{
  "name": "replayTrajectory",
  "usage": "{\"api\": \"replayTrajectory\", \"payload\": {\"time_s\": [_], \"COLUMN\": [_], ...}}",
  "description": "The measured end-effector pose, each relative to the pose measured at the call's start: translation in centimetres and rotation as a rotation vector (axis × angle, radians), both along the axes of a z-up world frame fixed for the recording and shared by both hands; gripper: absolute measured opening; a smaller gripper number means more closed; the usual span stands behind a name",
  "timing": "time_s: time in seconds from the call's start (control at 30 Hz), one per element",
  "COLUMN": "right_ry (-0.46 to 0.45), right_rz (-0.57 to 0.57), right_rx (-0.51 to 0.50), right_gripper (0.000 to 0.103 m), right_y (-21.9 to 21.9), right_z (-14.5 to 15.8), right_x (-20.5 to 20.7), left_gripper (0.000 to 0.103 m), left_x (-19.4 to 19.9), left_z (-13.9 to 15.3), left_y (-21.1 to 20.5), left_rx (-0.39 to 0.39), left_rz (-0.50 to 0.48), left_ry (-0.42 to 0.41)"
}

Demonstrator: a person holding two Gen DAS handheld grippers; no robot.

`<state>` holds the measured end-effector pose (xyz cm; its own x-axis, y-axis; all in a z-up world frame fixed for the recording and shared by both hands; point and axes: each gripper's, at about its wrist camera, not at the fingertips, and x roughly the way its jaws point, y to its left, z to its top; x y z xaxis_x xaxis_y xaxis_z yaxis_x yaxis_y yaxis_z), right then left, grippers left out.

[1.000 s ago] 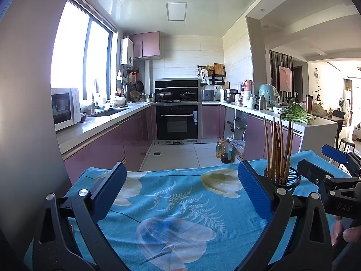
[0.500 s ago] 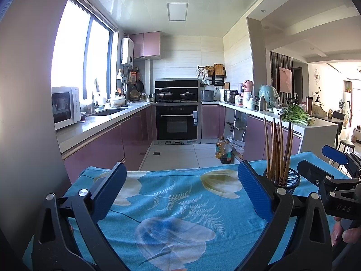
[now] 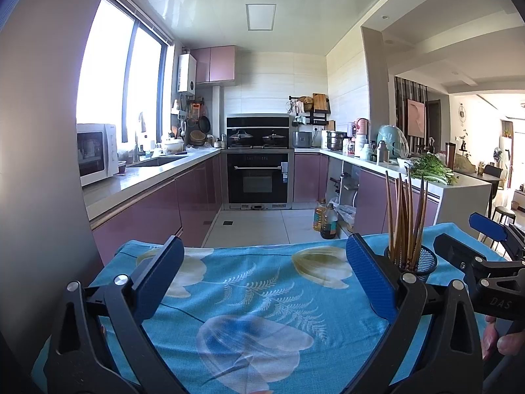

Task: Organize utensils

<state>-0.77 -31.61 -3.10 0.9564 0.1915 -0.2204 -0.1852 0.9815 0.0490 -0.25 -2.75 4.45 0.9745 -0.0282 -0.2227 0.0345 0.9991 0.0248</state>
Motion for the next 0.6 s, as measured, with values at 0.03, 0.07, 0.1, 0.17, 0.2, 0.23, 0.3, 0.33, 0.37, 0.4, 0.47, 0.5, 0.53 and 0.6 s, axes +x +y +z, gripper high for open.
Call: {"api": "replayTrajectory", "payload": {"time_s": [0.03, 0.07, 0.1, 0.17, 0.2, 0.23, 0.3, 0.33, 0.37, 0.4, 0.47, 0.5, 0.53, 0.6], "right_ry": [-0.001, 0.000, 0.000, 0.000, 0.001, 0.002, 0.003, 0.002, 0.002, 0.003, 0.002, 0.003, 0.003, 0.004], "right_rz": [0.000, 0.001, 0.001, 0.001, 0.002, 0.001, 0.002, 0.002, 0.002, 0.002, 0.002, 0.002, 0.001, 0.001], "right_rx": [0.000, 0.000, 0.001, 0.001, 0.001, 0.001, 0.001, 0.001, 0.001, 0.000, 0.002, 0.001, 0.000, 0.002], "right_gripper": [0.096, 0.096, 0.096, 0.096, 0.096, 0.096, 0.096, 0.096, 0.096, 0.096, 0.096, 0.096, 0.096, 0.096], "right_y": [0.03, 0.02, 0.03, 0.03, 0.02, 0.02, 0.06, 0.08, 0.10, 0.11, 0.10, 0.10, 0.11, 0.14], "right_z": [-0.01, -0.02, 0.00, 0.03, 0.00, 0.01, 0.00, 0.02, 0.05, 0.01, 0.01, 0.01, 0.00, -0.02], "right_x": [-0.01, 0.00, -0.02, 0.01, 0.00, 0.01, 0.02, 0.01, 0.01, 0.02, 0.02, 0.02, 0.02, 0.08], "left_gripper": [0.097, 0.097, 0.097, 0.097, 0.097, 0.097, 0.097, 0.097, 0.097, 0.097, 0.097, 0.097, 0.097, 0.097], "left_x": [-0.02, -0.01, -0.01, 0.00, 0.00, -0.01, 0.00, 0.00, 0.00, 0.00, 0.00, 0.00, 0.01, 0.00], "left_z": [0.02, 0.02, 0.01, -0.03, -0.01, 0.01, -0.01, -0.02, 0.00, -0.01, 0.00, -0.02, -0.01, -0.08], "left_y": [0.13, 0.14, 0.13, 0.02, 0.10, 0.14, 0.10, 0.08, 0.15, 0.11, 0.16, 0.11, 0.16, 0.04], "left_rx": [0.002, 0.002, 0.001, 0.001, 0.001, 0.001, 0.001, 0.001, 0.001, 0.001, 0.000, 0.001, 0.001, 0.001], "left_rz": [0.001, 0.001, 0.000, 0.001, 0.000, 0.000, 0.000, 0.001, 0.001, 0.001, 0.000, 0.001, 0.000, 0.000], "left_ry": [-0.001, 0.000, 0.000, 0.000, 0.000, 0.000, 0.000, 0.000, 0.000, 0.000, 0.000, 0.000, 0.001, 0.002]}}
